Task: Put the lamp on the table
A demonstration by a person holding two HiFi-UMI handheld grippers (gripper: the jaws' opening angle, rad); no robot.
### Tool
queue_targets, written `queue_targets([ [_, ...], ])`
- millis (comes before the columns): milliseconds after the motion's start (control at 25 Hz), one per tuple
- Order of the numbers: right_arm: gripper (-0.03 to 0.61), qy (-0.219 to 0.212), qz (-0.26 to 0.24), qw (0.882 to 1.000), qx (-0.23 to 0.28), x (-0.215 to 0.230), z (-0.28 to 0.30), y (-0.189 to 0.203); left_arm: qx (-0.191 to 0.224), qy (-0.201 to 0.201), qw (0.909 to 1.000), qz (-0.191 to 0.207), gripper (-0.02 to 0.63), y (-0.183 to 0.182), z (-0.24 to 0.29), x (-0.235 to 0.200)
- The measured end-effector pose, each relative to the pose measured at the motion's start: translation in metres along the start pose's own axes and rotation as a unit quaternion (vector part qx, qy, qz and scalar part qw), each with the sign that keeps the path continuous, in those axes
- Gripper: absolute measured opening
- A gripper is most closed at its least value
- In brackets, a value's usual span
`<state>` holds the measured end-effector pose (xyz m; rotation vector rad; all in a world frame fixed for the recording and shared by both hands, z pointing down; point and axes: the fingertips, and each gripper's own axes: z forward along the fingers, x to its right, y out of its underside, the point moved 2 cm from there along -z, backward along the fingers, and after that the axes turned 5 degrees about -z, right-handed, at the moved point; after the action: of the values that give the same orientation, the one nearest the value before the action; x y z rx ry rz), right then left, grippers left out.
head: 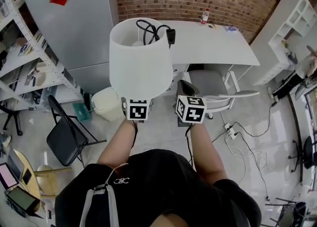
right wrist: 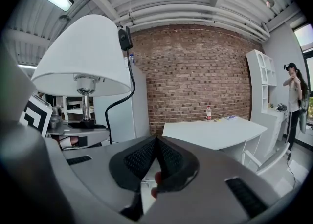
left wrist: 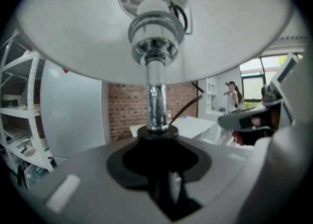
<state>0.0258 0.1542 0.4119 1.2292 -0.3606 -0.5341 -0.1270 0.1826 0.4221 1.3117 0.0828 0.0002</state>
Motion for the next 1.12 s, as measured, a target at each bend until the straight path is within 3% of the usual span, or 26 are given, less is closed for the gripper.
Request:
queue_targets([
  [520,-0.005,-0.001,0.024,1.000,-0.005,0.015,0.075,0.000,-0.007,0.014,0.9999,-0.006,0.112,0.001,0.064,-0.030],
  [1120,-0.005,-0.027,0.031,0.999,-0.001,0.100,0.234,-0.041,0.002,-0.001,1.0000,0.004,0.112,-0.046,0.228,-0.055],
])
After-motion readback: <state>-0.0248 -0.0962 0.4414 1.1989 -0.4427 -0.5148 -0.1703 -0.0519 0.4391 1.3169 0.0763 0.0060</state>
